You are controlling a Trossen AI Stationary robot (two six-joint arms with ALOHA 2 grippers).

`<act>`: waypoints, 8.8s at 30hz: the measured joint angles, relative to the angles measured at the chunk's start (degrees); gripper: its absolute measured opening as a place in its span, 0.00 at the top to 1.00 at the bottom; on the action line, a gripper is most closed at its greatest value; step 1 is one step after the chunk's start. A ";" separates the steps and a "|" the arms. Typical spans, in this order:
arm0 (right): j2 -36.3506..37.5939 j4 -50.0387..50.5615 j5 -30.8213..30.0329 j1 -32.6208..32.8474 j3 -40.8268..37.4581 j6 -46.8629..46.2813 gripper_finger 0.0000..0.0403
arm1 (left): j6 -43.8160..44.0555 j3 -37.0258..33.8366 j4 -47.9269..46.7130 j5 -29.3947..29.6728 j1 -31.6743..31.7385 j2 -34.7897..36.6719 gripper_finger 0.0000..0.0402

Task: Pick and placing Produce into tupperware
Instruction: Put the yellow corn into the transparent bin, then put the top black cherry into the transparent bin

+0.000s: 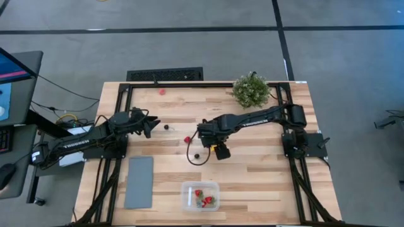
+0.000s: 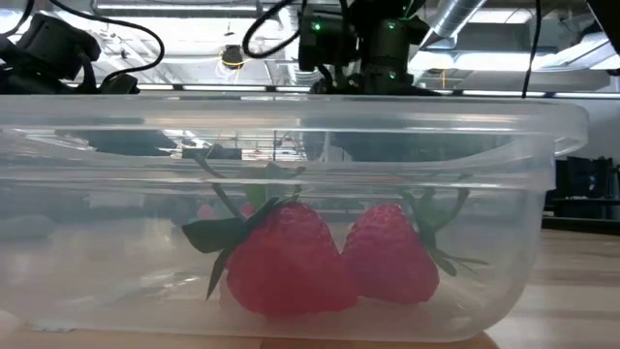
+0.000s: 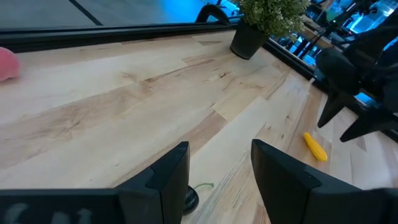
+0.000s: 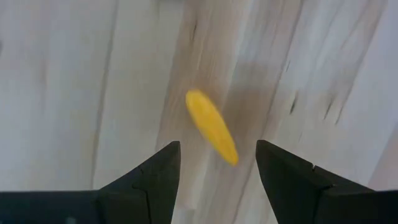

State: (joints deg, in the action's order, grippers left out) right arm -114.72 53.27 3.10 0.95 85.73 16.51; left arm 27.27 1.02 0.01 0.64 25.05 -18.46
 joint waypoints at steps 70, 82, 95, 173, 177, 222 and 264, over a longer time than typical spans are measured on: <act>-0.89 -15.82 2.87 -0.57 -9.46 -10.51 0.42 | -0.07 0.00 -0.04 0.13 0.01 -1.55 0.59; -0.89 -15.51 2.66 -0.57 -9.46 -10.58 0.56 | -0.07 -0.02 -0.02 0.15 0.01 -1.55 0.59; -0.87 -15.47 2.92 -0.55 -9.46 -10.60 0.85 | -0.07 0.00 -0.04 0.15 0.01 -1.55 0.59; -0.83 -2.83 -5.97 25.28 19.23 -48.40 0.85 | -3.92 -0.02 -0.04 0.02 0.00 -1.81 0.59; -0.87 -3.07 -5.99 25.31 16.75 -49.55 0.85 | -3.98 0.00 -0.04 0.02 -0.01 -1.81 0.59; -13.27 -16.30 3.10 26.71 9.47 -52.13 0.85 | -4.02 -0.04 -0.07 -0.01 0.01 -9.17 0.59; -6.14 -7.29 2.59 25.51 9.25 -52.11 0.47 | -3.98 -0.04 -0.09 0.15 0.01 -9.39 0.59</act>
State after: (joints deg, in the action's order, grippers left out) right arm -120.86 45.99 5.69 26.46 94.98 -35.60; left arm 23.29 0.97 -0.08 0.79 25.06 -27.85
